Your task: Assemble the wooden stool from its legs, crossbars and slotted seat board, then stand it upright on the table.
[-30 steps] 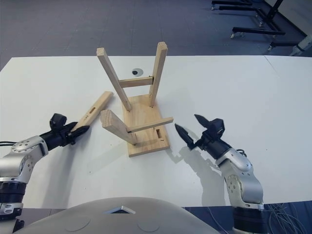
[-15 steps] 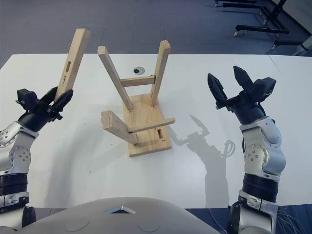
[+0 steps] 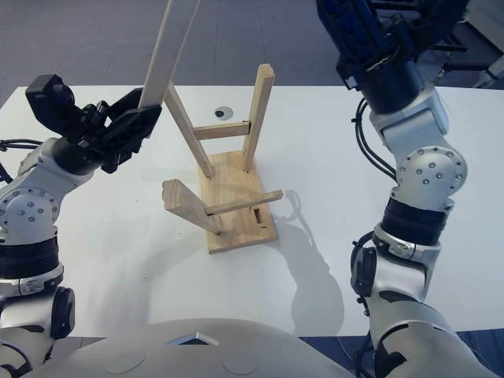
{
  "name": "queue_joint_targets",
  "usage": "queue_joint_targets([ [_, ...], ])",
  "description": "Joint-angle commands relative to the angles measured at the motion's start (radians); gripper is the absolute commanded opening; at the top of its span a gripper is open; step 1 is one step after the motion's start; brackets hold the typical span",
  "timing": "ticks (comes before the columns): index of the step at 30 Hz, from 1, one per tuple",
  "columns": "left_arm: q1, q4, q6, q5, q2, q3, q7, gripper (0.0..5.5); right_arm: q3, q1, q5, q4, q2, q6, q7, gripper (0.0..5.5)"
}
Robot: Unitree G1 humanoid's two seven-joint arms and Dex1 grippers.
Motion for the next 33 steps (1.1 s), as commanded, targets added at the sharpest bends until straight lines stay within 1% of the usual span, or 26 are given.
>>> queue_joint_targets([
  [1,-0.028,0.022,0.049,-0.005,0.026,-0.016,-0.050,2.07,0.061,-0.049,0.011,-0.009,0.025,0.051,0.052,5.40],
  [5,-0.030,0.025,0.076,-0.012,0.022,-0.018,-0.069,2.07,0.076,-0.033,0.080,-0.011,0.033,0.135,0.095,5.40],
  [10,-0.021,0.015,0.112,-0.008,0.017,-0.037,-0.079,2.07,0.094,-0.059,0.080,0.004,0.071,0.150,0.096,5.40],
  [13,-0.010,0.004,0.113,0.016,0.015,-0.060,-0.085,2.07,0.103,-0.071,0.084,-0.002,0.087,0.160,0.090,5.40],
  [16,-0.001,0.014,0.072,0.080,0.008,-0.082,-0.089,2.07,0.121,-0.071,0.095,-0.018,0.086,0.189,0.094,5.40],
  [20,0.011,0.010,0.022,0.152,-0.001,-0.106,-0.106,2.07,0.143,-0.038,0.093,-0.041,0.092,0.222,0.098,5.40],
  [26,0.014,0.007,0.022,0.152,-0.002,-0.089,-0.107,2.07,0.172,0.042,0.084,-0.097,0.100,0.248,0.092,5.40],
  [32,0.008,0.004,0.028,0.146,-0.006,-0.089,-0.103,2.07,0.209,0.078,0.052,-0.117,0.099,0.249,0.104,5.40],
  [33,0.008,0.004,0.029,0.146,-0.005,-0.089,-0.103,2.07,0.211,0.080,0.045,-0.117,0.101,0.245,0.104,5.21],
])
